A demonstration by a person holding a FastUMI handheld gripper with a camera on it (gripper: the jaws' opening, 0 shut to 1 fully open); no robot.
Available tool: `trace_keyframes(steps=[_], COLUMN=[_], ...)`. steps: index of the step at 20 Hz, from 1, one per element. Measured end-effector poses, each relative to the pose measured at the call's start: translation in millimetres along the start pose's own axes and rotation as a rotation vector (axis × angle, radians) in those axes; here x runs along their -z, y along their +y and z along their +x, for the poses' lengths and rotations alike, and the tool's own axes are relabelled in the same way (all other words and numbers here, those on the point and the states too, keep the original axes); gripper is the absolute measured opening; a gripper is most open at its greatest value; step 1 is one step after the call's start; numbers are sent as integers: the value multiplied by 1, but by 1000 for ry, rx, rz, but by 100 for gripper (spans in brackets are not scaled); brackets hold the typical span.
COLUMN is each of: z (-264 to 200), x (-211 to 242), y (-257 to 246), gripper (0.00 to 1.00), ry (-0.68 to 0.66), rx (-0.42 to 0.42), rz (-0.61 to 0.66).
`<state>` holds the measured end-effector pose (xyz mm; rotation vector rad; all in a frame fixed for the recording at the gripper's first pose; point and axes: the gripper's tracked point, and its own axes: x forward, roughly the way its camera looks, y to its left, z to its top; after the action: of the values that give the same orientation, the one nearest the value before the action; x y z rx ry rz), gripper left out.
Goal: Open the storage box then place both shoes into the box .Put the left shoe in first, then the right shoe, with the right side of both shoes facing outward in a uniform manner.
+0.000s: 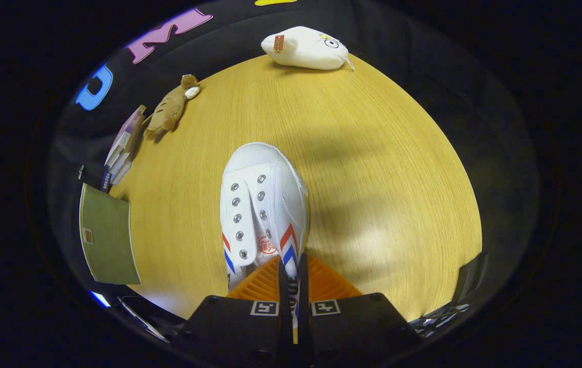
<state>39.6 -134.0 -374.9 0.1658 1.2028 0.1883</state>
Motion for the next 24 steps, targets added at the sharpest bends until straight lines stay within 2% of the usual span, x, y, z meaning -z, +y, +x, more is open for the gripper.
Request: trace_keyframes(steps=[5,13,19,24], z=[-13,-84,-129,-142], x=[4,-2,-18,-21], y=[9,59,147,237], gripper=[8,8,8,8], ry=[-2,-74,-154,-178], rx=[-22,-24,-61,-128], rz=[43,91,86,56])
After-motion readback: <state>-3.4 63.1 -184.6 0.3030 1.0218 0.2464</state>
